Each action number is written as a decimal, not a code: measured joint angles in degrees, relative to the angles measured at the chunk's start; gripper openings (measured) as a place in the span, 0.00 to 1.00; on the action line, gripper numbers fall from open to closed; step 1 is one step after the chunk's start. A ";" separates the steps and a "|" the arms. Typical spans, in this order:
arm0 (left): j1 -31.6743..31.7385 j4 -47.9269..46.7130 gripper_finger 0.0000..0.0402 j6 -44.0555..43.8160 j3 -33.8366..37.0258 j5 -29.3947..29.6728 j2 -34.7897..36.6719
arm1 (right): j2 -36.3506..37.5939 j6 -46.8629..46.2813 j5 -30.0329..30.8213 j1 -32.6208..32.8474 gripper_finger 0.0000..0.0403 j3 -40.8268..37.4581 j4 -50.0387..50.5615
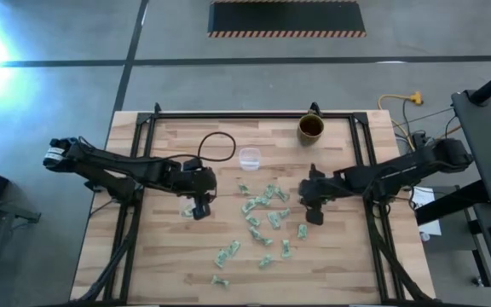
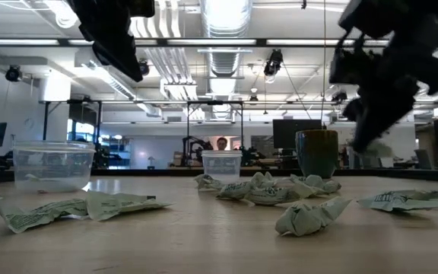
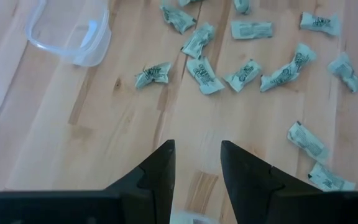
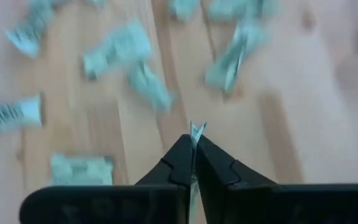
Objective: Pick and place Stevia / Truvia into bins
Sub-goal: Put the stevia packet into the top transparent container
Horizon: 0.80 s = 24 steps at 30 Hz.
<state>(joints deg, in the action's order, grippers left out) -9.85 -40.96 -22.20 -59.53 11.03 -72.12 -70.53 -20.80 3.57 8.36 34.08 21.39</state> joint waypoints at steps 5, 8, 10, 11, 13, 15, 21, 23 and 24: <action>0.00 2.01 0.28 0.02 0.01 0.13 0.00 | 0.16 5.65 5.16 -0.46 0.02 5.67 -1.61; 0.00 2.05 0.28 0.02 0.02 0.17 0.00 | -0.43 9.84 8.47 -1.60 0.02 8.60 -3.59; 0.00 2.02 0.28 0.02 0.02 0.17 0.00 | -1.00 12.47 8.83 -3.11 0.02 10.06 -6.40; 0.00 2.04 0.28 0.02 0.02 0.17 0.00 | -1.40 13.49 8.84 -4.01 0.02 10.48 -7.67; 0.00 2.12 0.28 0.02 0.01 0.20 0.00 | -2.31 14.42 8.40 -6.20 0.02 11.17 -10.74; 0.00 2.16 0.28 0.00 0.02 0.20 0.00 | -3.56 14.63 7.73 -8.52 0.02 11.66 -13.55; -0.09 2.39 0.28 -0.02 0.04 0.18 0.00 | -10.43 15.10 0.55 -14.67 0.02 14.87 -17.97; -0.09 2.38 0.28 -0.02 0.04 0.19 0.00 | -13.89 15.69 -0.70 -15.91 0.02 16.78 -17.76; -0.09 2.39 0.28 -0.04 0.04 0.17 0.00 | -15.61 16.04 -0.87 -16.45 0.02 17.99 -17.75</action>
<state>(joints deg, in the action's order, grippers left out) -9.93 -38.57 -22.24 -59.48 11.20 -72.12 -86.14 -4.77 2.70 -8.09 52.07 3.64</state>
